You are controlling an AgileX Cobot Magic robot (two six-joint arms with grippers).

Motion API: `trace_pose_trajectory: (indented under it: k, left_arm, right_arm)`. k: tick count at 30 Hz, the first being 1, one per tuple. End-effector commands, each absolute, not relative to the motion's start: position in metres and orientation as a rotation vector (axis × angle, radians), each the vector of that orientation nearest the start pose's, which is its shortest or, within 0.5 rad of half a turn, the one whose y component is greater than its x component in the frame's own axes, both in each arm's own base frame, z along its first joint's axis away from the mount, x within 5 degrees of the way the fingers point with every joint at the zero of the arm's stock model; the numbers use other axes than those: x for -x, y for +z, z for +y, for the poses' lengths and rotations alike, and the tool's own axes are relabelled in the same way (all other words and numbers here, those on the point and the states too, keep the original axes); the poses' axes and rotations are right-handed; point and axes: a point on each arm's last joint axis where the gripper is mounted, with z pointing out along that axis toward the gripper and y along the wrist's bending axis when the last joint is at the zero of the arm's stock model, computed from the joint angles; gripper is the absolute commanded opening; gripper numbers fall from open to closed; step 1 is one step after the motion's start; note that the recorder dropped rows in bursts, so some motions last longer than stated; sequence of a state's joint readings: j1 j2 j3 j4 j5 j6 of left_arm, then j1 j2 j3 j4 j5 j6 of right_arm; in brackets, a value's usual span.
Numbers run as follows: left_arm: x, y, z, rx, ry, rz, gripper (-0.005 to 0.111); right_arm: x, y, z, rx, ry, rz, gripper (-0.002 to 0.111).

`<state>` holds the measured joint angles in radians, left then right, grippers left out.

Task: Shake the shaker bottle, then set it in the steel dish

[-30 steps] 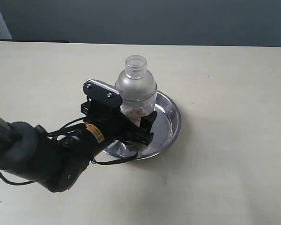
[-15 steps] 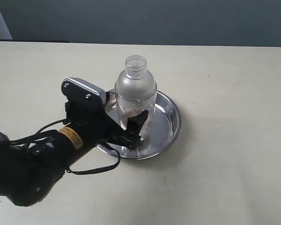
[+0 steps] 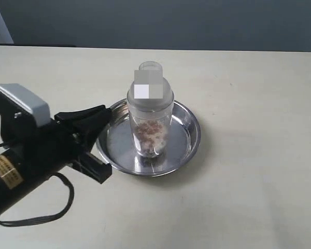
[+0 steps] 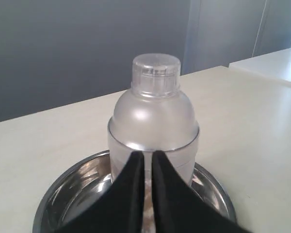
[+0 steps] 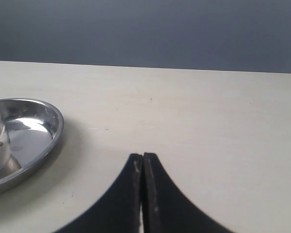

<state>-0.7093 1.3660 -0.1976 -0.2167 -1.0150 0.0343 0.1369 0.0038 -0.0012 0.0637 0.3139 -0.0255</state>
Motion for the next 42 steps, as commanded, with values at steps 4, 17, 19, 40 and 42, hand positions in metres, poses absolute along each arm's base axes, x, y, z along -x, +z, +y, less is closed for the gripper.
trace_pose_trajectory:
  k: [4, 17, 19, 40, 42]
  left_arm:
    - [-0.14, 0.208, -0.105, -0.409, -0.504, 1.556, 0.001]
    - [-0.113, 0.244, -0.079, -0.371, -0.491, 1.42, 0.001]
    - [-0.108, 0.246, -0.076, -0.421, -0.45, 1.407, 0.001]
    - [-0.057, 0.231, -0.011, -0.123, -0.154, 1.65, 0.001]
    - [-0.054, 0.229, -0.01, -0.14, -0.133, 1.657, 0.001]
  right_arm:
    - [-0.054, 0.186, 0.009, 0.11, 0.141, 1.787, -0.001]
    - [-0.054, 0.186, 0.009, 0.11, 0.141, 1.787, -0.001]
    - [-0.054, 0.186, 0.009, 0.11, 0.141, 1.787, -0.001]
    - [-0.054, 0.186, 0.009, 0.11, 0.141, 1.787, -0.001]
    - [-0.054, 0.186, 0.009, 0.11, 0.141, 1.787, -0.001]
